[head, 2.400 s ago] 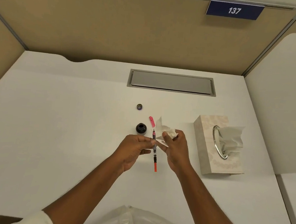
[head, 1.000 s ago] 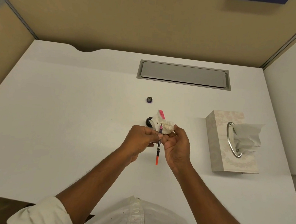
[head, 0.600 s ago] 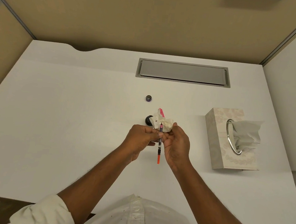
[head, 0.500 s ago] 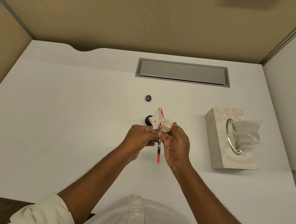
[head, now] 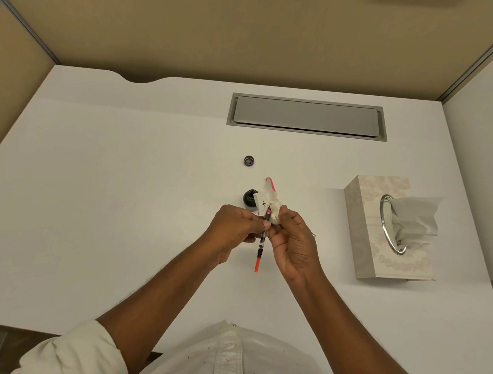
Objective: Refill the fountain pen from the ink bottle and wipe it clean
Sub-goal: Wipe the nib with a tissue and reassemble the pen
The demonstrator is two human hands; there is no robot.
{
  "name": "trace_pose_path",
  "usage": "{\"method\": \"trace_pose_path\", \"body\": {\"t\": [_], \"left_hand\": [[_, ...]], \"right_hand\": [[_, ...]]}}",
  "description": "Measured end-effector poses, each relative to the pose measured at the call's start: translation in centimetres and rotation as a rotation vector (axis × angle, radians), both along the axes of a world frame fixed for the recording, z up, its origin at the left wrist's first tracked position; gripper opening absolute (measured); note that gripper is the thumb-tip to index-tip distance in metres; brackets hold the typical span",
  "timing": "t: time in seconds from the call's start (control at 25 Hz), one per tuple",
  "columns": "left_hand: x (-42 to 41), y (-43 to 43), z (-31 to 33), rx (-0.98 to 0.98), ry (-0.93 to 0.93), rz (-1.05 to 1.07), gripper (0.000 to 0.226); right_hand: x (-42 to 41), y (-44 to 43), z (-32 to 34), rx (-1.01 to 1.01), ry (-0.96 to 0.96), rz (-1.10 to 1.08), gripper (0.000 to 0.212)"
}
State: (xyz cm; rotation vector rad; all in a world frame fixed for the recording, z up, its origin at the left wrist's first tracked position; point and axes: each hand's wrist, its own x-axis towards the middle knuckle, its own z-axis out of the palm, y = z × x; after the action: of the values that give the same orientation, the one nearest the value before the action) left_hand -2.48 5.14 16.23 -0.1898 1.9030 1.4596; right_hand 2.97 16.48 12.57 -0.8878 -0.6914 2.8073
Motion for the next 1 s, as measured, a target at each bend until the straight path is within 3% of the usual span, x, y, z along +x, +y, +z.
{"method": "trace_pose_path", "body": {"t": [0.24,0.36,0.44,1.0], "left_hand": [[0.0,0.0,-0.1,-0.076,0.038,-0.088,0.015],[0.1,-0.1,-0.1,-0.100,0.063,-0.098,0.012],[0.1,-0.1,-0.2,-0.108,0.069,-0.100,0.011],[0.0,-0.2,-0.2,-0.119,0.043,-0.157,0.011]], "right_hand": [[0.1,0.5,-1.0,-0.005,-0.013,0.121,0.007],[0.1,0.8,-1.4,-0.037,-0.009,0.169,0.038],[0.1,0.9,-1.5,-0.032,0.008,0.206,0.046],[0.2,0.9,-1.7,-0.042,0.035,0.258,0.028]]}}
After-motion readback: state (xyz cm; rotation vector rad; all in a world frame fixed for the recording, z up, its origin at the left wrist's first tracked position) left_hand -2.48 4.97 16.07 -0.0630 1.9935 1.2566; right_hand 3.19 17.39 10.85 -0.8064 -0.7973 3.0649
